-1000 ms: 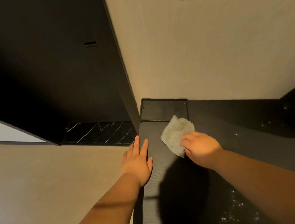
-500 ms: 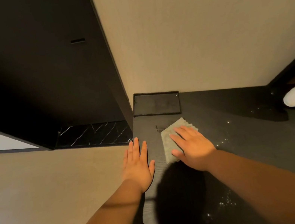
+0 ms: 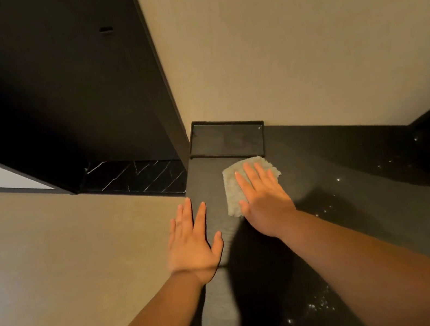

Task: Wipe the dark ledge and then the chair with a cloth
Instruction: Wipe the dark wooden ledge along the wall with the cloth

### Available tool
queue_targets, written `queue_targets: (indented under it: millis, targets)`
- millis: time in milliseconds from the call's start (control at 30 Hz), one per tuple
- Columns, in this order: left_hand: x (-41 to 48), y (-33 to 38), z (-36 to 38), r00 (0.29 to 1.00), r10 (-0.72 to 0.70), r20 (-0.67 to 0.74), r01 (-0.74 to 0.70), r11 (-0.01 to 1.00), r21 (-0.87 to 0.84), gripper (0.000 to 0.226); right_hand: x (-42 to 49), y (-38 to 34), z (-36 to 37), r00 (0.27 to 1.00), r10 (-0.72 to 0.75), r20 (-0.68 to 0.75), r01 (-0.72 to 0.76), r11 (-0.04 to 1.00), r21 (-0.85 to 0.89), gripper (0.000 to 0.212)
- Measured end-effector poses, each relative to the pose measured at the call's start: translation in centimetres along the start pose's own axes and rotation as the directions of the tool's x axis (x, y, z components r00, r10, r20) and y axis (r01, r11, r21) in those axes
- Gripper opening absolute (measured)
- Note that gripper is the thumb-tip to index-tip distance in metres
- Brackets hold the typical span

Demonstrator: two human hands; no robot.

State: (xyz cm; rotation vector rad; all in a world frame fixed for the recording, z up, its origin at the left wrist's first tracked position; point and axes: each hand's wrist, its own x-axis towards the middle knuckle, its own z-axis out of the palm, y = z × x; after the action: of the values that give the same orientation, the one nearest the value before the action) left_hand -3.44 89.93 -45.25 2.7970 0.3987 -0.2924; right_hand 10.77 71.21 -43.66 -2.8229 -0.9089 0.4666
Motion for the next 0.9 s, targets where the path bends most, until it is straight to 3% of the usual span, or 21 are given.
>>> queue_targets:
  millis: [133,333,533,700,800,900]
  targets:
    - [0.1,-0.1,0.1,1.000,0.001,-0.007,-0.001,1.000,-0.018,0.080,-1.0,2.3,-0.6,0.998,-0.057,-0.017,0.056,0.998,-0.019,0.072]
    - [0.0,0.1,0.0,1.000,-0.030,0.003,0.030,1.000,-0.001,0.081,0.2,-0.1,-0.1,1.000,-0.002,0.004,0.002,0.997,-0.079,0.075]
    - [-0.1,0.1,0.0,0.998,-0.062,-0.027,0.060,0.997,-0.053,0.083,2.3,-0.8,-0.8,0.975,-0.192,0.112,0.197,0.980,-0.031,0.077]
    - [-0.4,0.4,0.1,0.990,-0.138,-0.036,0.134,0.986,-0.101,0.089,-0.7,3.8,-0.8,0.995,-0.102,0.015,0.103,0.993,-0.057,0.077]
    - [-0.3,0.4,0.0,0.986,-0.161,-0.048,0.155,0.981,-0.112,0.090,-0.6,3.0,-0.5,0.999,-0.042,-0.024,0.039,0.996,-0.086,0.077]
    - [-0.2,0.3,-0.1,0.986,-0.161,-0.050,0.154,0.981,-0.119,0.091,1.4,-0.3,-0.2,0.991,-0.128,-0.025,0.126,0.988,-0.089,0.080]
